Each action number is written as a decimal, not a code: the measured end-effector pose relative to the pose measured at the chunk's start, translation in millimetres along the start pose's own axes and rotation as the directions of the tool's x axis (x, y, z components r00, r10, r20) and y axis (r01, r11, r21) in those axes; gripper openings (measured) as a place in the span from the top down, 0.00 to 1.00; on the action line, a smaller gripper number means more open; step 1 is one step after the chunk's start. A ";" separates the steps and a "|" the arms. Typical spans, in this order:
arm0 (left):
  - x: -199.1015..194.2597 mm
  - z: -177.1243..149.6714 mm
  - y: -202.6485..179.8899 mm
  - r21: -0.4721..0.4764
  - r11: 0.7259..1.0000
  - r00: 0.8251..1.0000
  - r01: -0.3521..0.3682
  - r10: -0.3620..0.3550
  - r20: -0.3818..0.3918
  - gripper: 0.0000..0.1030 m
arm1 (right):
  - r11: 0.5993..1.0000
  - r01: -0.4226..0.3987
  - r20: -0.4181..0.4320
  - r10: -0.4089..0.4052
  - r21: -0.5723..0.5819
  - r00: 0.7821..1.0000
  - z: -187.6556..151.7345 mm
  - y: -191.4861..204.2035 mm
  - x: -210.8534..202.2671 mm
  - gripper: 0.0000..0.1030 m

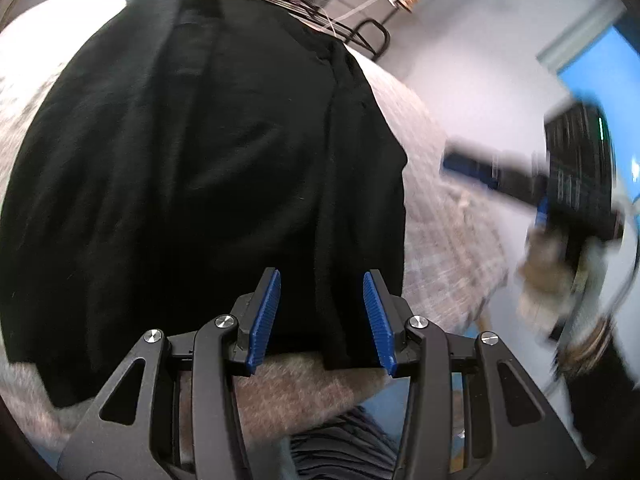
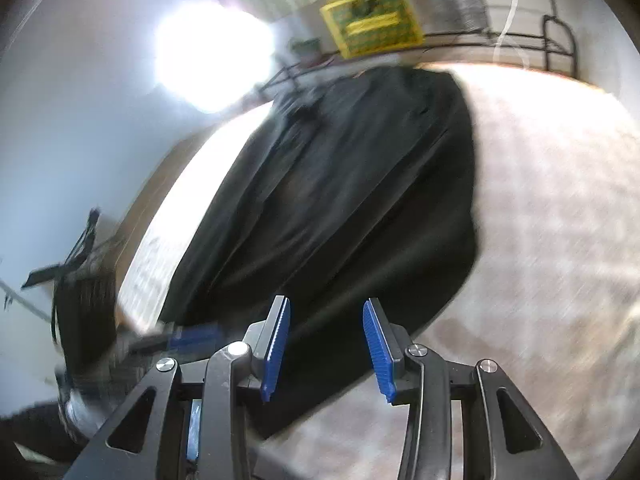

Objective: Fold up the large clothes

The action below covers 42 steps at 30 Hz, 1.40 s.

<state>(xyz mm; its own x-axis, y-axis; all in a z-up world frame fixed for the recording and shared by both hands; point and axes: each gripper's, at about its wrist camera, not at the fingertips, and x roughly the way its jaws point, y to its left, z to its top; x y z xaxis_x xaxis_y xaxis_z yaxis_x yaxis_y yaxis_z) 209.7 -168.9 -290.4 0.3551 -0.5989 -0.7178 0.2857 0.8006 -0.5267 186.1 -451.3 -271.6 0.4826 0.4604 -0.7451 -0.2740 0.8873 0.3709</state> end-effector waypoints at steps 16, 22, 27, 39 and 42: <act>13.5 18.2 -19.5 0.070 0.987 0.989 0.147 -0.147 -0.009 0.99 | 0.972 0.222 0.004 -0.223 0.079 0.975 197.0 -89.7 84.3 0.60; 4.8 21.8 -22.6 0.073 0.978 0.981 0.195 -0.195 0.005 0.99 | 0.944 0.316 -0.040 -0.314 0.091 0.949 225.5 -104.3 121.9 0.60; 6.9 20.4 -20.4 0.076 0.980 0.983 0.185 -0.186 0.001 0.99 | 0.925 0.360 -0.084 -0.352 0.120 0.932 239.9 -121.0 147.7 0.86; 9.9 16.3 -18.9 0.071 0.980 0.982 0.186 -0.187 0.005 1.00 | 0.924 0.367 0.000 -0.369 0.110 0.929 254.5 -110.8 122.5 0.99; 2.3 15.0 -19.5 0.077 0.978 0.980 0.194 -0.196 0.021 1.00 | 0.923 0.370 0.037 -0.375 0.101 0.926 261.8 -99.7 110.8 0.99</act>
<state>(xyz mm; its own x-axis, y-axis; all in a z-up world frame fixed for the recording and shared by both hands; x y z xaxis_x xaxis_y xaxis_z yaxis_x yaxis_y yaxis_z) 218.2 -186.2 -274.9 0.3108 -0.7447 -0.5906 0.4169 0.6653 -0.6194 484.6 -482.2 -245.9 0.5806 0.0943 -0.8087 0.0095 0.9924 0.1226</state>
